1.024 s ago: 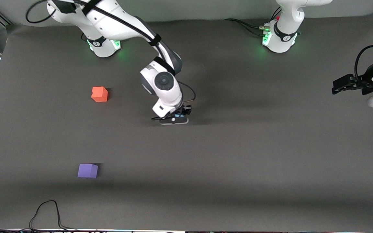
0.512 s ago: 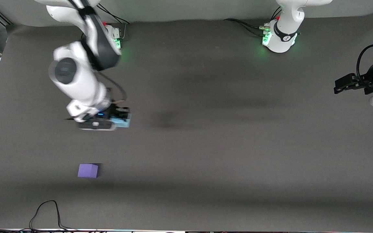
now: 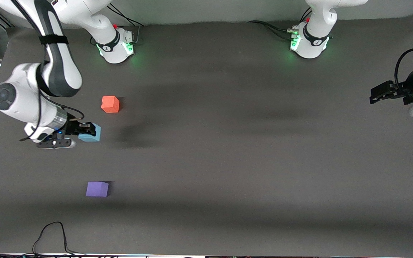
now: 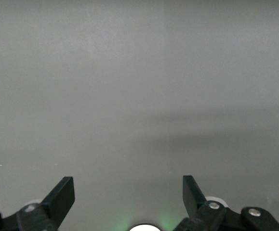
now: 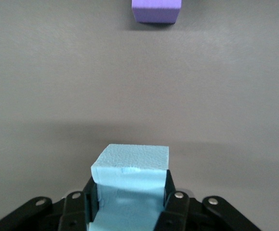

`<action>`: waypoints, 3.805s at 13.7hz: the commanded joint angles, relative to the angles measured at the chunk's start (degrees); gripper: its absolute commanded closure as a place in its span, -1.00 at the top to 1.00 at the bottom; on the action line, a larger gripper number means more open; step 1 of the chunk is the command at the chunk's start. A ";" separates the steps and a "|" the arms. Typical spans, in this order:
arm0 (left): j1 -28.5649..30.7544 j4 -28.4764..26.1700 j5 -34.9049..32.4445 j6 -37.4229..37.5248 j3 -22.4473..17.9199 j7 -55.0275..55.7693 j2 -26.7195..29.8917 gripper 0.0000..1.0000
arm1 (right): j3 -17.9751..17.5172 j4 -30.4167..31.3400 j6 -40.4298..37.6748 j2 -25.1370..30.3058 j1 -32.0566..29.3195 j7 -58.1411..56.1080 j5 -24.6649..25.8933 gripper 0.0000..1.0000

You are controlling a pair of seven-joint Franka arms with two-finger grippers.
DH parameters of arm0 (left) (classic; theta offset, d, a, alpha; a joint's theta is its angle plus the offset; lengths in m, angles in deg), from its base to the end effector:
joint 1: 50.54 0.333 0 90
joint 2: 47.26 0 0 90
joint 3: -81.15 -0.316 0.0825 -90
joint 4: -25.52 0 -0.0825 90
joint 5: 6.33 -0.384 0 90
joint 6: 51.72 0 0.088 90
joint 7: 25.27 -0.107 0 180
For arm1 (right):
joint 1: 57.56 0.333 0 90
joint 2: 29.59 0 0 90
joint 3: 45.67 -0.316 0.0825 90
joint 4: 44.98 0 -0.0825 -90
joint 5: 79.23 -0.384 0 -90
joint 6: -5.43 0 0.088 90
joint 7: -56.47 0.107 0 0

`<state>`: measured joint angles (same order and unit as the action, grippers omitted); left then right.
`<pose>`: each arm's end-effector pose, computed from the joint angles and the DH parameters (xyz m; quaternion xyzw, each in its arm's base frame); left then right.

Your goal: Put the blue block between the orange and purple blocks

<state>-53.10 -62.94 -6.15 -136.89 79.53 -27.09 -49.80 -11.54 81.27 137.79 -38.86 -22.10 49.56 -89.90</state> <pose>0.5584 -0.0099 0.6054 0.9984 -0.0241 -0.0508 0.0013 0.5427 0.0183 0.3186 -0.9996 -0.0107 0.0098 0.0232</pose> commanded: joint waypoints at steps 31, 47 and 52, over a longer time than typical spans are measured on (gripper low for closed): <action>-0.88 -1.71 -0.27 -1.58 -0.48 0.06 1.13 1.00 | 5.23 -6.34 -5.41 -4.62 1.54 -12.78 -15.02 1.00; -1.05 -1.71 -0.10 -1.67 -0.48 0.15 1.13 1.00 | -39.14 -13.48 -28.04 22.28 -39.86 5.41 5.83 1.00; -0.96 -1.80 -0.10 -1.76 -0.48 0.15 1.13 1.00 | -39.23 -14.45 -28.12 20.35 -39.86 5.41 8.12 1.00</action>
<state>-53.39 -63.44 -6.15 -137.76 79.51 -27.11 -49.80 -50.32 67.67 109.78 -17.86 -61.61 54.01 -83.67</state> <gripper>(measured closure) 0.000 0.000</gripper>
